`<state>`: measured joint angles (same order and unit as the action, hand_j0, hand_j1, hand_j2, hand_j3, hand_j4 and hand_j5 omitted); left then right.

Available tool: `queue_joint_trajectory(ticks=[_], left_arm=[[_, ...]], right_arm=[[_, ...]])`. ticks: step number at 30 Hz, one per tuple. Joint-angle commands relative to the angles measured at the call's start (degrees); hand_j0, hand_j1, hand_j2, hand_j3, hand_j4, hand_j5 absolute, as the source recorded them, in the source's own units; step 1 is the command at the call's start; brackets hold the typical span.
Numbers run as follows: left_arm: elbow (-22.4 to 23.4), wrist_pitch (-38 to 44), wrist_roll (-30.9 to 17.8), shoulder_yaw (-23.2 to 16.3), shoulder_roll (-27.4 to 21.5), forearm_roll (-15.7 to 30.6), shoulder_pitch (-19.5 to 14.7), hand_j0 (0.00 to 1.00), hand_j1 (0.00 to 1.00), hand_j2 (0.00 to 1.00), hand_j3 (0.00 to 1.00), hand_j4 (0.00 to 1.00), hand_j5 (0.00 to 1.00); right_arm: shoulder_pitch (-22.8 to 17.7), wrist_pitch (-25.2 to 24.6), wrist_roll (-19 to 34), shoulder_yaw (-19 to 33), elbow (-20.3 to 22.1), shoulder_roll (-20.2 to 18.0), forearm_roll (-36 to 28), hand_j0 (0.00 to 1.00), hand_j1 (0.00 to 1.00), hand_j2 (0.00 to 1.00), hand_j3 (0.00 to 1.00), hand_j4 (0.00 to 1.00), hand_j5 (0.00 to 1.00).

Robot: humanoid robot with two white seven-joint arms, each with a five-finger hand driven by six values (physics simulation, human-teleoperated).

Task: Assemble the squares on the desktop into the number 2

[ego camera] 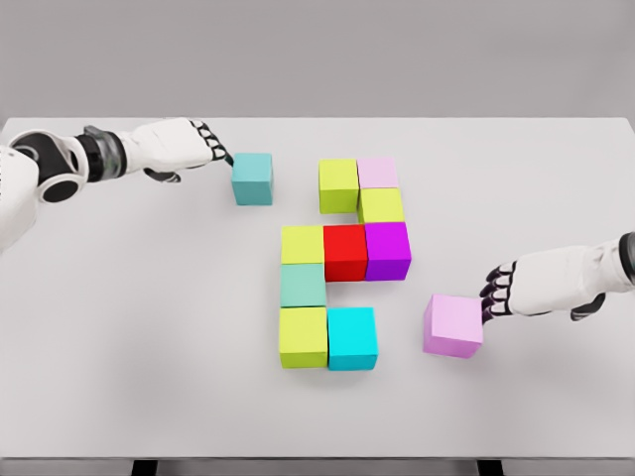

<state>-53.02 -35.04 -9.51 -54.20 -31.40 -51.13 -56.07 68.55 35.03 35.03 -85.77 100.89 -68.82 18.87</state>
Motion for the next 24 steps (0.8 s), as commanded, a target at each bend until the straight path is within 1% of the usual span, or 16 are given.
queue_joint_trajectory(ticks=[1,9,12,14,16,18,19,21,22,24], left_arm=[[0.02,0.04,0.02,0.05,0.81,0.16,-0.09,0.85,0.85,0.85,0.85,0.85,0.85],[0.11,0.04,0.02,0.14,1.08,0.16,-0.18,0.85,0.85,0.85,0.85,0.85,0.85],[0.02,0.04,0.02,0.14,0.38,0.42,0.0,0.85,0.85,0.85,0.85,0.85,0.85],[-0.42,0.04,0.02,0.14,-1.12,1.04,0.0,0.85,0.85,0.85,0.85,0.85,0.85],[-1.38,0.04,0.02,0.05,-3.05,1.21,0.0,0.86,0.86,0.86,0.86,0.86,0.86],[-3.66,0.04,0.02,-0.12,-5.16,1.21,0.09,0.87,0.87,0.87,0.87,0.87,0.87],[-4.72,0.04,0.02,-1.17,-5.78,1.21,0.09,0.87,0.87,0.87,0.87,0.87,0.87],[-5.51,0.04,0.02,-1.53,-5.95,1.21,0.09,0.87,0.87,0.87,0.87,0.87,0.87],[-5.95,0.04,0.02,-2.32,-5.95,1.21,0.09,0.87,0.87,0.87,0.87,0.87,0.87],[-6.39,0.04,0.02,-3.2,-5.95,1.21,0.09,0.87,0.87,0.87,0.87,0.87,0.87]], right_arm=[[0.0,-0.03,-0.03,-0.01,0.27,0.08,-0.24,1.0,1.0,1.0,1.0,1.0,1.0],[0.88,-0.03,-0.03,0.08,0.36,0.17,-1.12,1.0,1.0,1.0,1.0,1.0,1.0],[1.06,-0.03,-0.03,0.08,0.36,0.17,-1.12,1.0,1.0,1.0,1.0,1.0,1.0],[1.06,-0.03,-0.03,0.08,0.36,1.05,-1.12,1.0,1.0,1.0,1.0,1.0,1.0],[1.06,-0.03,-0.03,0.08,0.36,1.31,-1.12,1.0,1.0,1.0,1.0,1.0,1.0],[1.06,-0.03,-0.03,0.08,0.27,1.05,-1.12,1.0,1.0,1.0,1.0,1.0,1.0],[1.14,-0.03,-0.03,0.08,0.27,0.79,-1.12,1.0,1.0,1.0,1.0,1.0,1.0],[1.14,-0.03,-0.03,0.08,0.27,0.61,-1.03,1.0,1.0,1.0,1.0,1.0,1.0],[1.14,-0.03,-0.03,0.16,0.1,0.52,-0.77,1.0,1.0,1.0,1.0,1.0,1.0],[1.14,-0.03,-0.03,1.66,-0.26,0.17,-0.33,1.0,1.0,1.0,1.0,1.0,1.0]])
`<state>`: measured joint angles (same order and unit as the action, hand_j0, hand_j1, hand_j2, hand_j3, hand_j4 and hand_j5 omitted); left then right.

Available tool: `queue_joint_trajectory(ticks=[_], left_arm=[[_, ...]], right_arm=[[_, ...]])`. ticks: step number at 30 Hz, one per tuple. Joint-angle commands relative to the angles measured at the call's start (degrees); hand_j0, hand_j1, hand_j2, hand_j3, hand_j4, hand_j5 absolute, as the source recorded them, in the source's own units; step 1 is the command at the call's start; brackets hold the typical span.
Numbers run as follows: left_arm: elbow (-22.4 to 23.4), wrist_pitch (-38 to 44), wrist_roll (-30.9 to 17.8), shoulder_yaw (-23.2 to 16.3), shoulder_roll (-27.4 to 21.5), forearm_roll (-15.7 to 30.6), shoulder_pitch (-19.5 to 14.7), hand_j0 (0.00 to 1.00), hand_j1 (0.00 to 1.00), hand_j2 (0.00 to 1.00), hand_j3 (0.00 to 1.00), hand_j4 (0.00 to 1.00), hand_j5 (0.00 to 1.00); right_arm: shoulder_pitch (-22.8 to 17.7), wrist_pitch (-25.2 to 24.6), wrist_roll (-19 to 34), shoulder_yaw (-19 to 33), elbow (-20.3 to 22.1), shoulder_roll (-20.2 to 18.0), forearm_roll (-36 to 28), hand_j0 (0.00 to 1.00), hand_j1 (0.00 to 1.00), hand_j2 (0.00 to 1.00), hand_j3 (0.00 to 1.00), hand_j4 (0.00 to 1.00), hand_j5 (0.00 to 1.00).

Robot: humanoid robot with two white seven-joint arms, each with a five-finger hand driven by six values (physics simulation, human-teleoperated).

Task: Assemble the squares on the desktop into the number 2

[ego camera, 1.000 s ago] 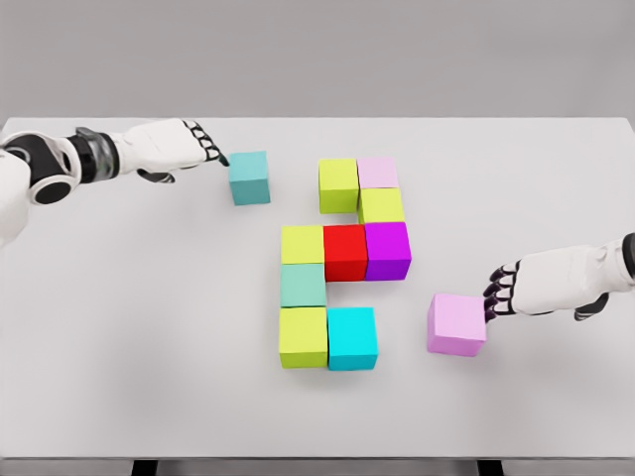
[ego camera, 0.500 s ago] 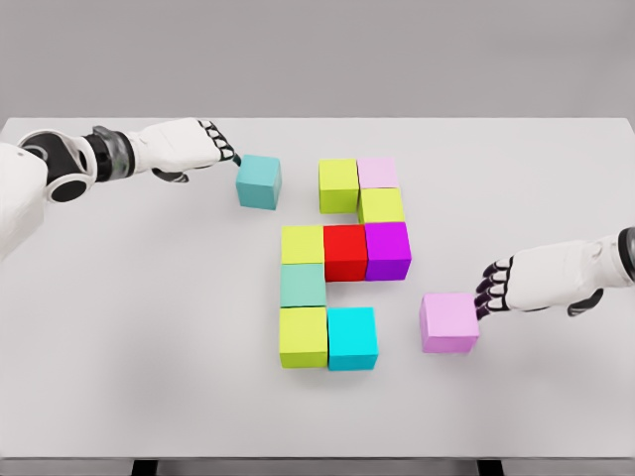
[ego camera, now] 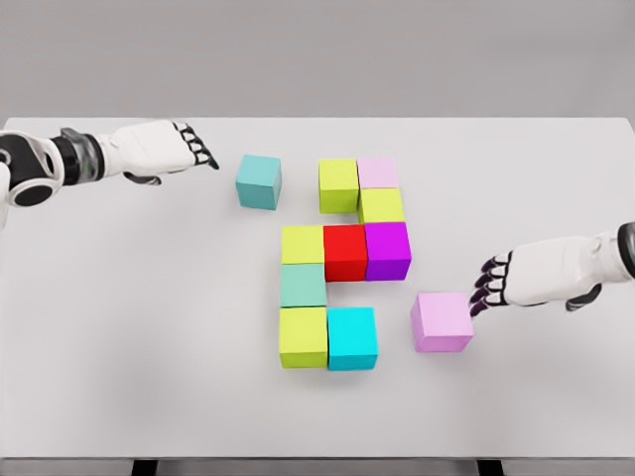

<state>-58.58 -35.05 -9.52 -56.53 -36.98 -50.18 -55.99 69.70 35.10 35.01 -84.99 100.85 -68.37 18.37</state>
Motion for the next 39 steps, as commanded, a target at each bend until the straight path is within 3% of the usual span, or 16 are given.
queue_joint_trajectory(ticks=[1,8,10,20,28,31,39], left_arm=[[-0.83,0.05,0.03,-0.95,-0.37,0.25,0.0,0.87,0.87,0.87,0.87,0.87,0.87],[-1.98,0.05,0.03,-2.61,-0.11,0.25,0.0,0.87,0.87,0.87,0.87,0.87,0.87],[-4.17,0.05,0.03,-3.76,-0.19,0.25,0.0,0.87,0.87,0.87,0.87,0.87,0.87],[-6.19,0.05,0.03,-3.85,-0.19,0.25,0.0,0.87,0.87,0.87,0.87,0.87,0.87],[-5.14,0.05,0.03,-3.85,-0.19,-0.1,-0.09,0.88,0.88,0.88,0.88,0.88,0.88],[-2.77,0.05,0.03,-3.76,0.16,-0.18,-0.53,0.9,0.9,0.9,0.9,0.9,0.9],[-2.77,0.05,0.03,-3.76,2.0,-0.27,-0.88,0.9,0.9,0.9,0.9,0.9,0.9]], right_arm=[[0.0,-0.1,-0.01,0.97,-0.22,-0.36,0.17,1.0,1.0,1.0,1.0,1.0,1.0],[-0.09,-0.1,-0.01,1.32,-0.13,0.43,0.09,1.0,1.0,1.0,1.0,1.0,1.0],[-0.09,-0.1,-0.01,1.23,0.05,0.6,0.09,1.0,1.0,1.0,1.0,1.0,1.0],[-0.09,-0.1,-0.01,1.23,0.31,1.39,-0.53,1.0,1.0,1.0,1.0,1.0,1.0],[-0.53,-0.1,-0.01,1.15,0.31,-0.45,-0.44,1.0,1.0,1.0,1.0,1.0,1.0],[-0.88,-0.1,-0.01,0.62,0.31,-0.37,-0.44,1.0,1.0,1.0,1.0,1.0,1.0],[-1.23,-0.1,-0.01,-1.23,0.4,0.25,-2.11,1.0,1.0,1.0,1.0,1.0,1.0]])
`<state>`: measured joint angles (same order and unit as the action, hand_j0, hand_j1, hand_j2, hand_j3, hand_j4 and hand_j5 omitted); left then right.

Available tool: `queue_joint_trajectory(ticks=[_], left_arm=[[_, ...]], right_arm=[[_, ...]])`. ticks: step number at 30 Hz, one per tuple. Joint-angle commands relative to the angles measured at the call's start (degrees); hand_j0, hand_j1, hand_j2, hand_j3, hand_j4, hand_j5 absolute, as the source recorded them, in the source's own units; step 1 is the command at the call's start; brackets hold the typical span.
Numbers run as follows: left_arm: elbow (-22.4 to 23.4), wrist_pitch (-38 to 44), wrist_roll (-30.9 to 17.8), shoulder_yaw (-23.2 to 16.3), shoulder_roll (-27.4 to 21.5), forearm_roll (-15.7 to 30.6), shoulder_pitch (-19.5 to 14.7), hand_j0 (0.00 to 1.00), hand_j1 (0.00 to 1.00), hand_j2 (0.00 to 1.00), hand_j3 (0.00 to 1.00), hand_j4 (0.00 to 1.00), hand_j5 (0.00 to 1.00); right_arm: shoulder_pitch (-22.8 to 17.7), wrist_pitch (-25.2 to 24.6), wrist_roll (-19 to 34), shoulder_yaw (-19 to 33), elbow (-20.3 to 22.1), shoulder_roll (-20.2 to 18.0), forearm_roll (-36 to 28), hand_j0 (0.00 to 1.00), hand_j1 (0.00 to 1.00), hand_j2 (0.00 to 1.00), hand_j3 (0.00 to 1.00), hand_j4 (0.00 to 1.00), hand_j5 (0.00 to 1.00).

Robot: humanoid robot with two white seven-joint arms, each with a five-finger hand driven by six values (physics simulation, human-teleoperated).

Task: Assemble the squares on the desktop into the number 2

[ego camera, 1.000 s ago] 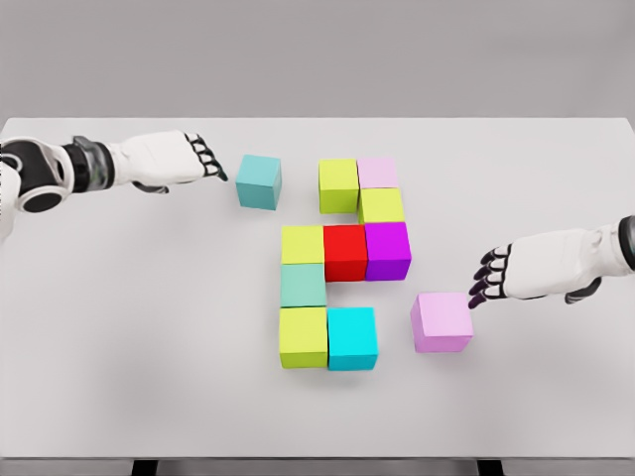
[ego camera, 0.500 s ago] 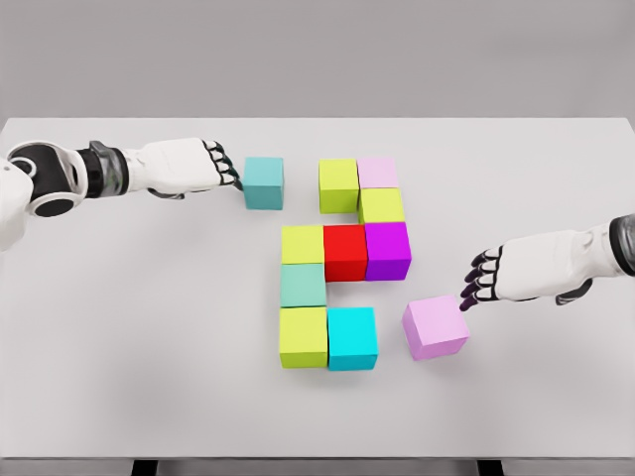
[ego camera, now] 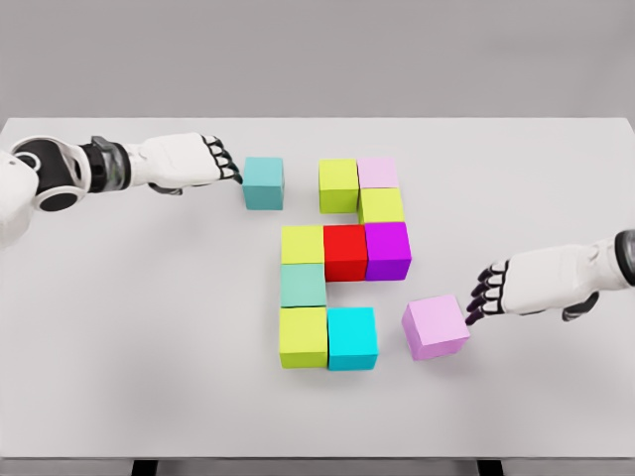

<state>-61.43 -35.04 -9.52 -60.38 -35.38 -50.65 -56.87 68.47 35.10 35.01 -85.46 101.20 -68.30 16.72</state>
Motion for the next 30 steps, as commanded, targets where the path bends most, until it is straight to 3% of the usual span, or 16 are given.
queue_joint_trajectory(ticks=[1,12,30], left_arm=[[0.09,0.04,0.02,0.08,0.67,0.2,0.0,0.9,0.9,0.9,0.9,0.9,0.9],[0.0,0.04,0.02,0.08,1.55,0.29,-0.26,0.9,0.9,0.9,0.9,0.9,0.9],[1.32,0.04,0.02,0.17,2.86,0.11,-0.88,0.9,0.9,0.9,0.9,0.9,0.9]], right_arm=[[0.0,-0.1,-0.01,-0.76,-0.04,0.28,-0.46,1.0,1.0,1.0,1.0,1.0,1.0],[0.35,-0.1,-0.01,-0.76,0.05,2.03,-3.01,1.0,1.0,1.0,1.0,1.0,1.0],[0.7,-0.1,-0.01,0.12,-0.04,1.77,-2.66,1.0,1.0,1.0,1.0,1.0,1.0]])
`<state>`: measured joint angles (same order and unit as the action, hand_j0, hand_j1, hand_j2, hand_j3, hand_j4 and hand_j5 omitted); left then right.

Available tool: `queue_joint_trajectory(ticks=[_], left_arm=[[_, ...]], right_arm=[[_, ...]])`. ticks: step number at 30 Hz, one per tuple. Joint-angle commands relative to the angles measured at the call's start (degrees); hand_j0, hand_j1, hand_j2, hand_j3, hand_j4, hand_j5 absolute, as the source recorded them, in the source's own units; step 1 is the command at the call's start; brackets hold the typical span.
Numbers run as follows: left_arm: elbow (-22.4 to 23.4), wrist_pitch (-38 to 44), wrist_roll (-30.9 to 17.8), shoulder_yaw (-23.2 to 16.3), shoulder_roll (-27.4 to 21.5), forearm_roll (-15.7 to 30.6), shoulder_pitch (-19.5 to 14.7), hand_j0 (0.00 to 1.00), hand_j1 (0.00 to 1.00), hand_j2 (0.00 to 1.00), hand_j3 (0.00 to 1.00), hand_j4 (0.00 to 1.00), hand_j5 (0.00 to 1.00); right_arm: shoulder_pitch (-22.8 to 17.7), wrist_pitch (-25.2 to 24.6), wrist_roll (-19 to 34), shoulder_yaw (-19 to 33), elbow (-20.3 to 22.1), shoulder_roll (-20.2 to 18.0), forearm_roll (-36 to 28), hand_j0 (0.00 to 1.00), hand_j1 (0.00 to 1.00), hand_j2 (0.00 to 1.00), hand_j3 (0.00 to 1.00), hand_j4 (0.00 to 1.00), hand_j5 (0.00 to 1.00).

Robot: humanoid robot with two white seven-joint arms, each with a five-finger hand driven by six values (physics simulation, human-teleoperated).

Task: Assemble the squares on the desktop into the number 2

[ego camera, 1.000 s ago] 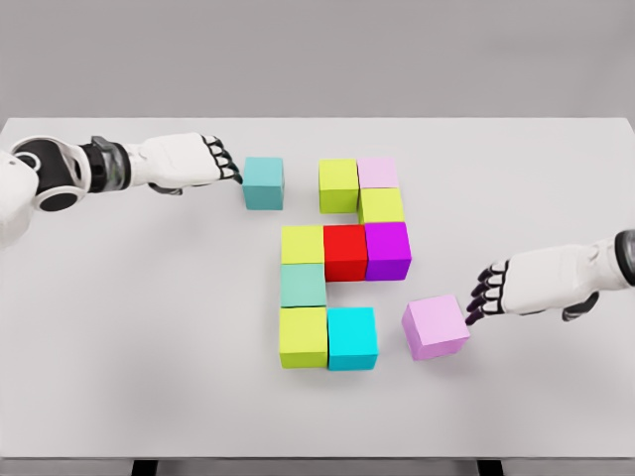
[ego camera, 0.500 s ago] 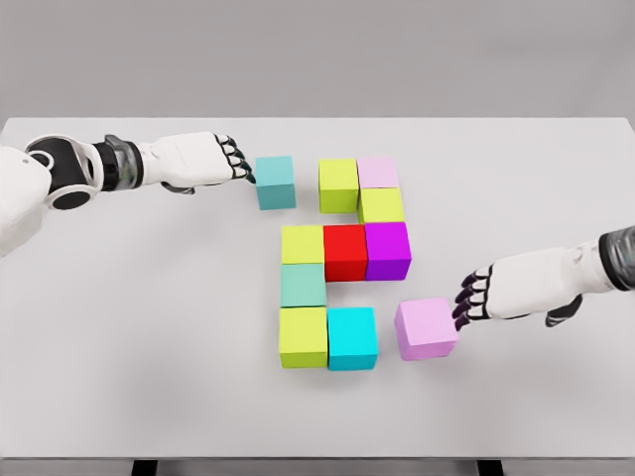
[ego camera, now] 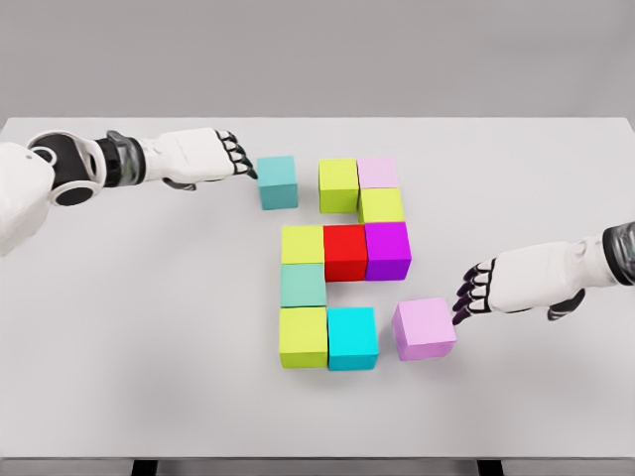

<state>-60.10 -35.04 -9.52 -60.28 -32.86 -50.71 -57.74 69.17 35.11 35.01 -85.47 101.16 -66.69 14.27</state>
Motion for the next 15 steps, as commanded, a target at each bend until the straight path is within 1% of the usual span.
queue_joint_trajectory(ticks=[1,6,8,11,15], left_arm=[[-0.02,0.04,0.03,0.07,0.52,0.18,0.0,0.9,0.9,0.9,0.9,0.9,0.9],[-0.02,0.04,0.03,0.07,0.96,0.18,0.0,0.9,0.9,0.9,0.9,0.9,0.9],[-0.02,0.04,0.03,0.07,1.04,0.18,0.0,0.9,0.9,0.9,0.9,0.9,0.9],[0.07,0.04,0.03,0.16,1.04,0.18,-0.09,0.9,0.9,0.9,0.9,0.9,0.9],[1.12,0.04,0.03,0.25,1.48,0.18,-0.53,0.9,0.9,0.9,0.9,0.9,0.9]], right_arm=[[0.0,-0.11,-0.01,0.13,0.0,0.24,-0.3,1.0,1.0,1.0,1.0,1.0,1.0],[0.44,-0.11,-0.01,0.13,0.0,0.59,-0.65,1.0,1.0,1.0,1.0,1.0,1.0],[0.44,-0.11,-0.01,0.13,0.0,1.47,-0.65,1.0,1.0,1.0,1.0,1.0,1.0],[0.44,-0.11,-0.01,0.04,0.09,1.82,-0.65,1.0,1.0,1.0,1.0,1.0,1.0],[0.44,-0.11,-0.01,0.04,0.09,2.0,-0.74,1.0,1.0,1.0,1.0,1.0,1.0]])
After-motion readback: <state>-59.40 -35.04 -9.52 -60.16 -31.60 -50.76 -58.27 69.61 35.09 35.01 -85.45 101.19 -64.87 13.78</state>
